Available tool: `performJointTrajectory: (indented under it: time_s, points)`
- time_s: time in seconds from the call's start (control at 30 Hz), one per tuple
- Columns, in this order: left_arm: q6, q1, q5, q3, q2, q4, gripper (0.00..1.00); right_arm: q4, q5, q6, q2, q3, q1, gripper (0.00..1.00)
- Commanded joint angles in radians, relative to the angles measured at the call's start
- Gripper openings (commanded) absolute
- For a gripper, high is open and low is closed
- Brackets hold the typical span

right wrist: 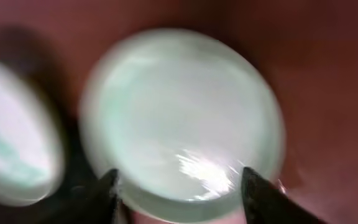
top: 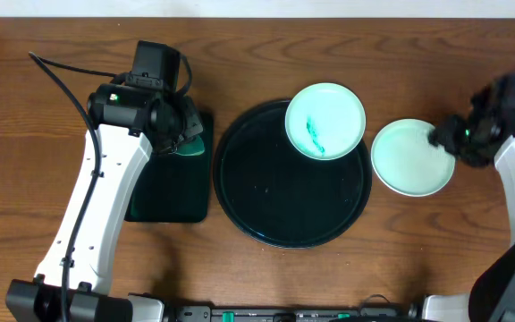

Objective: Clean dirty plates on tray and stack at the side
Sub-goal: 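Move the right gripper to the last green plate rim on the tray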

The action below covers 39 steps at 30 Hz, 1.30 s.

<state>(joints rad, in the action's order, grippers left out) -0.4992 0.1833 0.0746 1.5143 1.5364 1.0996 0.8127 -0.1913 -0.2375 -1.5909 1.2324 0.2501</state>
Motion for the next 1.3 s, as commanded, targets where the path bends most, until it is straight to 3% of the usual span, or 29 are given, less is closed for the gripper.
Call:
performJointTrajectory:
  time_s: [0.0, 0.1, 0.37, 0.47, 0.7, 1.17, 1.27]
  points:
    - [0.008, -0.003, -0.016, -0.005, 0.001, 0.003, 0.07, -0.017, -0.105, 0.178, 0.014, 0.1, -0.118, 0.67]
    - [0.008, -0.003, -0.016, -0.005, 0.001, 0.003, 0.07, -0.038, -0.095, 0.276, -0.052, 0.168, -0.201, 0.71]
    - [0.008, -0.003, -0.016, -0.005, 0.001, -0.001, 0.07, -0.018, -0.098, 0.401, -0.354, 0.369, -0.288, 0.71]
    - [0.008, -0.003, -0.016, -0.005, 0.001, -0.002, 0.07, -0.042, -0.098, 0.446, -0.425, 0.387, -0.297, 0.66]
    - [0.008, -0.003, -0.016, -0.005, 0.002, -0.001, 0.07, -0.084, -0.186, 0.471, -0.533, 0.387, -0.298, 0.52]
    - [0.008, -0.003, -0.015, -0.005, 0.014, 0.006, 0.07, -0.034, -0.207, 0.396, -0.538, 0.397, -0.299, 0.01]
    - [0.008, -0.002, -0.015, -0.005, 0.014, 0.007, 0.07, 0.055, -0.203, 0.358, -0.492, 0.428, -0.301, 0.01]
